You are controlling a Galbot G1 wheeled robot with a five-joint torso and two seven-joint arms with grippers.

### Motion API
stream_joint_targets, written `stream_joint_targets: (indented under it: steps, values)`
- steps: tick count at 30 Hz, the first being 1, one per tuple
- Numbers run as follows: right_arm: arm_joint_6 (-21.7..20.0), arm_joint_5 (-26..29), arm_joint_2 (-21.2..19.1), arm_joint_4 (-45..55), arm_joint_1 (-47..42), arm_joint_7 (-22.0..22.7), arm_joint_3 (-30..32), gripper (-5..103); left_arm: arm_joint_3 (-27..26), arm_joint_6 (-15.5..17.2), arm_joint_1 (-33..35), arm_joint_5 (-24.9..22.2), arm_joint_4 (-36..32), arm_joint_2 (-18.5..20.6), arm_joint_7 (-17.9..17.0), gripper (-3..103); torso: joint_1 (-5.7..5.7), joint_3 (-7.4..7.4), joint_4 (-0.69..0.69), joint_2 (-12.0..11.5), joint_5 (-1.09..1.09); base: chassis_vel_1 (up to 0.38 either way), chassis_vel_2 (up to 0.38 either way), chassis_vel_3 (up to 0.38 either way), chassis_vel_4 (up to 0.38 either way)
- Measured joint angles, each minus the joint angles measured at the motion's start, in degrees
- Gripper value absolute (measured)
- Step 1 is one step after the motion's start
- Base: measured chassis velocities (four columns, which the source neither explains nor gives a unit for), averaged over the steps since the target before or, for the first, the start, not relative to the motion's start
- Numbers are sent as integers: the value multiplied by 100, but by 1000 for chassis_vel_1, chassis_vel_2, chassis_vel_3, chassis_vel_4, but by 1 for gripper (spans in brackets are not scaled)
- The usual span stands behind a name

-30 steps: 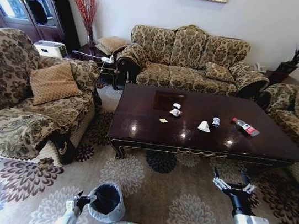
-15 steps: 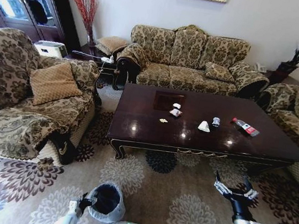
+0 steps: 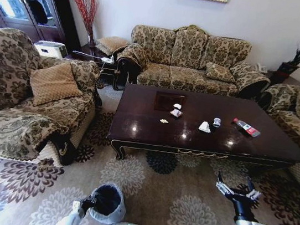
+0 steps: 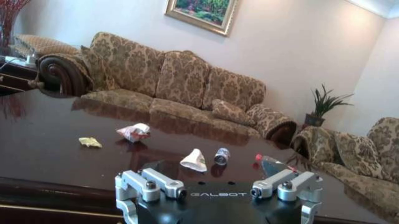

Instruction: Move to the front of the table and place the trash on the table into the trash bin.

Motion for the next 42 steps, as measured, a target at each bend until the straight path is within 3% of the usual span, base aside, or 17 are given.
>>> stream_joint_targets:
  steps: [2, 5, 7, 10, 13, 18, 22, 24, 25, 28, 29, 33, 34, 36, 37, 38, 42]
  values:
    - [1, 0, -7, -30, 14, 2, 0, 100, 3, 1, -36, 27, 30, -12, 16, 11, 0, 0, -1, 0, -2, 0, 0, 0, 0]
    - [3, 0, -8, -54, 31, 2, 0, 100, 8, 6, -54, 50, 44, -22, 30, 4, 0, 0, -2, 0, -5, 0, 0, 0, 0]
    - [4, 1, -10, -69, 42, 2, -1, 100, 13, 12, -58, 53, 46, -29, 37, 3, 0, 1, -1, 0, -10, 0, 0, 0, 0]
    - [4, 1, -12, -112, 84, 3, -17, 100, 7, 6, -92, 64, 44, -19, 17, 3, 0, 0, -2, 0, 1, 0, 0, 0, 0]
    - [3, 6, -20, -157, 125, 3, -32, 100, 11, -42, -115, 107, 44, -31, -112, 3, 0, 0, 0, 0, -7, 0, 0, 0, 0]
    - [-51, 35, -72, -233, 223, 14, -62, 100, 8, -63, -9, 77, -280, -18, -286, 3, 0, 0, -2, 0, -3, 0, 0, 0, 0]
    - [-247, 100, -142, -240, 340, 70, -81, 100, -5, 99, 306, -203, -1169, 68, -417, 3, 0, 0, -1, 0, -3, 0, 0, 0, 0]
    - [-530, 123, -192, -230, 425, 115, -103, 100, -97, 303, 618, -484, -2126, 146, -622, 3, 0, 0, -2, 0, -3, 0, 0, 0, 0]
    - [-530, 123, -192, -230, 425, 115, -103, 100, -97, 303, 618, -484, -2126, 146, -622, 3, 0, 0, -2, 0, -3, 0, 0, 0, 0]
    - [-717, 137, -253, -232, 532, 121, -169, 100, -332, 532, 1125, -721, -3594, 225, -807, 3, 0, 0, -2, 0, -2, 0, 0, 0, 0]
    - [-717, 137, -253, -232, 532, 121, -169, 100, -332, 532, 1125, -721, -3594, 225, -807, 3, 0, 0, -2, 0, -2, 0, 0, 0, 0]
    - [-779, 229, -334, -298, 669, 24, -193, 100, -738, 895, 1984, -794, -5423, 296, -906, 3, 0, 0, 1, 0, -3, 0, 0, 0, 0]
    - [-779, 229, -334, -298, 669, 24, -193, 100, -738, 895, 1984, -794, -5423, 296, -906, 3, 0, 0, 1, 0, -3, 0, 0, 0, 0]
    - [-811, 310, -372, -311, 717, -104, -152, 100, -935, 1140, 2395, -856, -6318, 318, -927, 3, 0, 0, 1, 0, -1, 0, 0, 0, 0]
    - [-811, 310, -372, -311, 717, -104, -152, 100, -935, 1140, 2395, -856, -6318, 318, -927, 3, 0, 0, 1, 0, -1, 0, 0, 0, 0]
    - [-814, 346, -384, -312, 749, -150, -139, 100, -1027, 1211, 2573, -888, -6730, 319, -959, 3, 0, 0, 0, 0, 0, 0, 0, 0, 0]
    - [-633, 507, -388, -298, 870, -281, -115, 100, -1179, 1375, 2842, -1012, -7816, 271, -1271, 3, 0, 0, -1, 0, 0, 0, 0, 0, 0]
